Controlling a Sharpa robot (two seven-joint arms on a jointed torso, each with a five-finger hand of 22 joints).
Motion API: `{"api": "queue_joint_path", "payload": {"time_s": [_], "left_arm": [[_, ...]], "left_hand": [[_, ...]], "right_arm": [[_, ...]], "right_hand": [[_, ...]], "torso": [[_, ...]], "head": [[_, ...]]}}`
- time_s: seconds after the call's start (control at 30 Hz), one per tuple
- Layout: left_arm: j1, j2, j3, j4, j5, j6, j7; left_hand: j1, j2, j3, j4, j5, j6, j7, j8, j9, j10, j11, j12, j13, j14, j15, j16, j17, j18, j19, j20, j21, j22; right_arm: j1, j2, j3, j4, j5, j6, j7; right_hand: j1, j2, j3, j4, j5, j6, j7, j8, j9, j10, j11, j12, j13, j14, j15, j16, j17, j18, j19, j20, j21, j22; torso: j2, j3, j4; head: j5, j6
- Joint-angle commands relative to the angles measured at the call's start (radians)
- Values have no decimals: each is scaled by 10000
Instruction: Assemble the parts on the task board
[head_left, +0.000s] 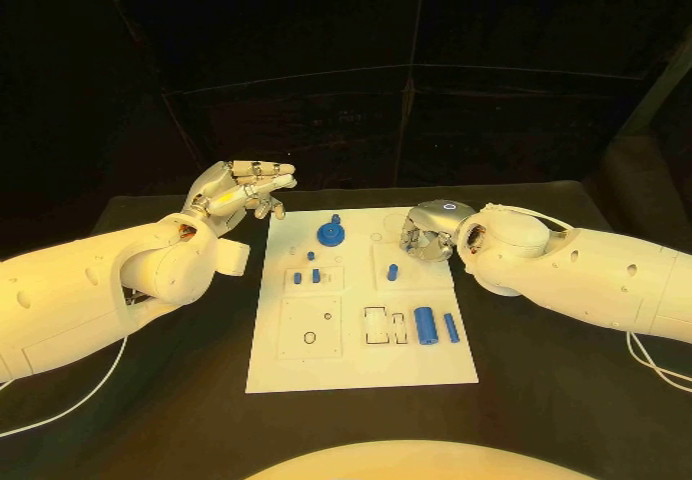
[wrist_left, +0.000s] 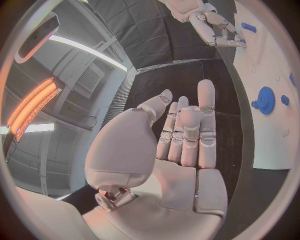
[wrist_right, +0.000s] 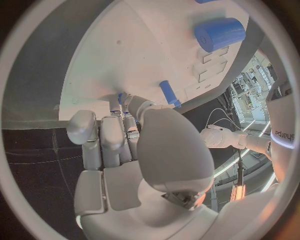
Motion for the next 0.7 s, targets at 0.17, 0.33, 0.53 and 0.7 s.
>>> {"api": "queue_joint_path", "payload": {"time_s": [0.17,0.33,0.53,0.7], "left_arm": [[10,3,6,-39,45,131,71],[10,3,6,-75,45,130,65],[10,19,6,-140,46,137,63],[10,44,6,-197,46,141,57]], "left_hand": [[21,80,-74,10,-15,-50,49,15,-18,-18,43,58,14,-61,8,-46,-31,202,-64,16,-26,-25],[21,80,-74,10,-15,-50,49,15,-18,-18,43,58,14,-61,8,-46,-31,202,-64,16,-26,-25],[9,78,-110,21,-16,-60,58,15,-18,-32,52,67,17,-69,15,-48,-45,200,-62,21,-41,-37],[-10,79,-149,38,-16,-70,64,15,-18,-45,59,78,21,-77,22,-50,-61,199,-59,26,-56,-50]], "right_arm": [[3,-240,-2,365,-180,-533,-146],[7,-410,2,640,-86,-727,-115],[15,-639,8,1032,31,-915,-111],[27,-866,16,1507,86,-1071,-133]], "right_hand": [[-29,-5,100,-12,-8,74,11,-33,-19,87,16,0,9,257,-53,48,-24,-46,62,14,69,23],[-44,-20,131,-34,3,77,12,-39,-22,89,17,-6,5,257,-51,54,-25,-48,66,13,79,38],[-67,-41,166,-57,15,77,17,-48,-26,88,22,-15,0,260,-48,70,-11,-51,75,11,96,63],[-72,-47,173,-62,18,76,18,-50,-27,87,23,-17,-1,261,-47,76,-5,-51,75,10,97,64]], "torso": [[-7,-3,-4],[-12,-13,-6],[-6,-8,12],[-14,-13,-5]], "head": [[-35,9],[-59,27],[-74,34],[-34,29]]}}
